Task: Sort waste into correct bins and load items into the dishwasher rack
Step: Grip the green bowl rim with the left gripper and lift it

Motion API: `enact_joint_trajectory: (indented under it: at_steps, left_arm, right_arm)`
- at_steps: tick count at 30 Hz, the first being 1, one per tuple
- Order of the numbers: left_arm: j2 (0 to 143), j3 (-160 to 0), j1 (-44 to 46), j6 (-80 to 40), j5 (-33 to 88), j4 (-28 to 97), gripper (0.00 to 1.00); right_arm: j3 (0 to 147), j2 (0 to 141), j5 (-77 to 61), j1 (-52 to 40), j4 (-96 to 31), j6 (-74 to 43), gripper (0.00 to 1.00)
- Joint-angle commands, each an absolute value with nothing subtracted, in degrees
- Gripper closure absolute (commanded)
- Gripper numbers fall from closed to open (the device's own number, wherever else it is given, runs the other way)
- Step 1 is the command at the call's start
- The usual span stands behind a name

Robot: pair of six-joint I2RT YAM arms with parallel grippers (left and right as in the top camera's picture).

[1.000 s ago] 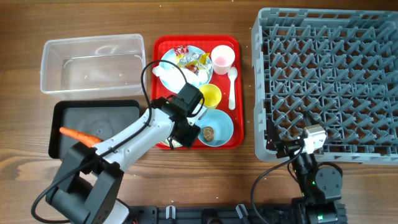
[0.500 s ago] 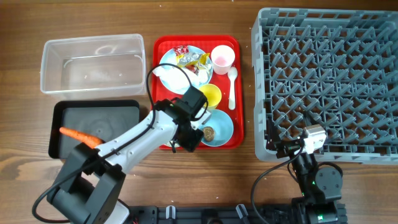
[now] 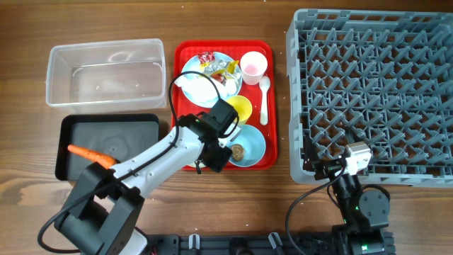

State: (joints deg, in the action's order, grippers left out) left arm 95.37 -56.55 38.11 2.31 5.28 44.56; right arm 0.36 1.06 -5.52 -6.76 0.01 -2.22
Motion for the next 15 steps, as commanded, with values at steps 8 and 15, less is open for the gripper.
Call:
enact_joint_trajectory:
  at_steps: [8, 15]
  left_arm:
    - [96.03, -56.07, 38.15, 2.13, 7.05, 44.99, 0.76]
    - [96.03, -56.07, 38.15, 2.13, 7.03, 44.95, 0.76]
  right_arm:
    - [0.30, 0.97, -4.97, -6.79, 0.25, -1.50, 0.00]
    - [0.30, 0.97, -4.97, -6.79, 0.25, -1.50, 0.00]
